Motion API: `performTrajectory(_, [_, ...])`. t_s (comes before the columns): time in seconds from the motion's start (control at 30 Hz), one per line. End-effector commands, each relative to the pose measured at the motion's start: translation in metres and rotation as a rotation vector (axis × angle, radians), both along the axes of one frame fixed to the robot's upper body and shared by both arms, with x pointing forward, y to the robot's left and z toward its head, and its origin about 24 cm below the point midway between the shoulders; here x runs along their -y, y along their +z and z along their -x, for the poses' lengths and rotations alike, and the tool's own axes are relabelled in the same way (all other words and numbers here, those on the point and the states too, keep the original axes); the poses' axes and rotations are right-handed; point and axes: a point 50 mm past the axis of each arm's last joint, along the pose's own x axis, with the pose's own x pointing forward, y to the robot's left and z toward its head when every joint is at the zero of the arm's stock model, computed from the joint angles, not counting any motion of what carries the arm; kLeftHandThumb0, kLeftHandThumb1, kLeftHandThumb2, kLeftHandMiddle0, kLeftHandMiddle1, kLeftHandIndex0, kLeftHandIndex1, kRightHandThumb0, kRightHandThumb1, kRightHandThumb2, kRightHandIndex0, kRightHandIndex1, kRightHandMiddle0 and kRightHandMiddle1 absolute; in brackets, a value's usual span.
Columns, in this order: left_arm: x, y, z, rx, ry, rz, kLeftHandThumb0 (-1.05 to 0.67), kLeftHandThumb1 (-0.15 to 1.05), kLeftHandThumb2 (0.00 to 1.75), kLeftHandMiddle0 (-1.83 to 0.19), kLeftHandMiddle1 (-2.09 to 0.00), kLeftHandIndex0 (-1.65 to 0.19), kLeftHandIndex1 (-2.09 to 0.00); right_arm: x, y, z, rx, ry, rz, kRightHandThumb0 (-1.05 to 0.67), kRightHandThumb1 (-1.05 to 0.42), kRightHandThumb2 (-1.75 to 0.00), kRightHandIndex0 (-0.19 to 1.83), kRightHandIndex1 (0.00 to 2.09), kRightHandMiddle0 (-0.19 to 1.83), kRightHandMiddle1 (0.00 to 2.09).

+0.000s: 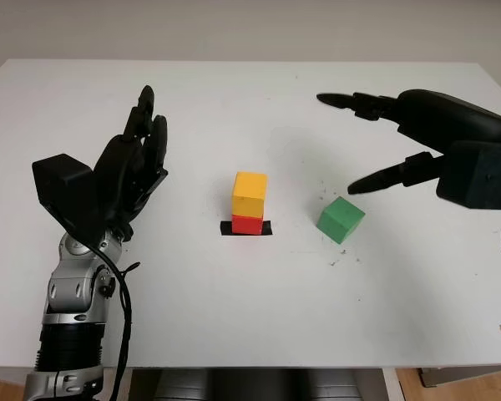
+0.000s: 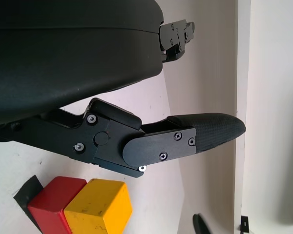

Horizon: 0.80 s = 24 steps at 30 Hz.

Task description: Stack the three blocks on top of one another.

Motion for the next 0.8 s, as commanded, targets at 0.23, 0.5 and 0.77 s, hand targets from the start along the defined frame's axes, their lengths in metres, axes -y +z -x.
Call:
performTrajectory(0.23, [0.000, 0.006, -0.002, 0.022, 0.007, -0.001, -0.80, 1.05, 0.59, 0.19, 0.00, 0.19, 0.00, -0.004, -0.020, 0.010, 0.036, 0.109, 0.335, -0.60, -0.78, -0.05, 0.32, 0.10, 0.39, 0.10])
performTrajectory(0.5, [-0.002, 0.006, -0.001, 0.030, 0.015, 0.003, -0.79, 1.05, 0.59, 0.19, 0.00, 0.19, 0.00, -0.007, -0.043, 0.007, 0.061, 0.148, 0.442, -0.65, -0.79, -0.05, 0.26, 0.05, 0.38, 0.07])
performTrajectory(0.77, [-0.003, 0.006, 0.001, 0.030, 0.025, 0.004, -0.76, 1.05, 0.57, 0.19, 0.00, 0.19, 0.00, -0.004, -0.063, 0.002, 0.123, 0.157, 0.373, -0.61, -0.81, -0.06, 0.28, 0.06, 0.49, 0.12])
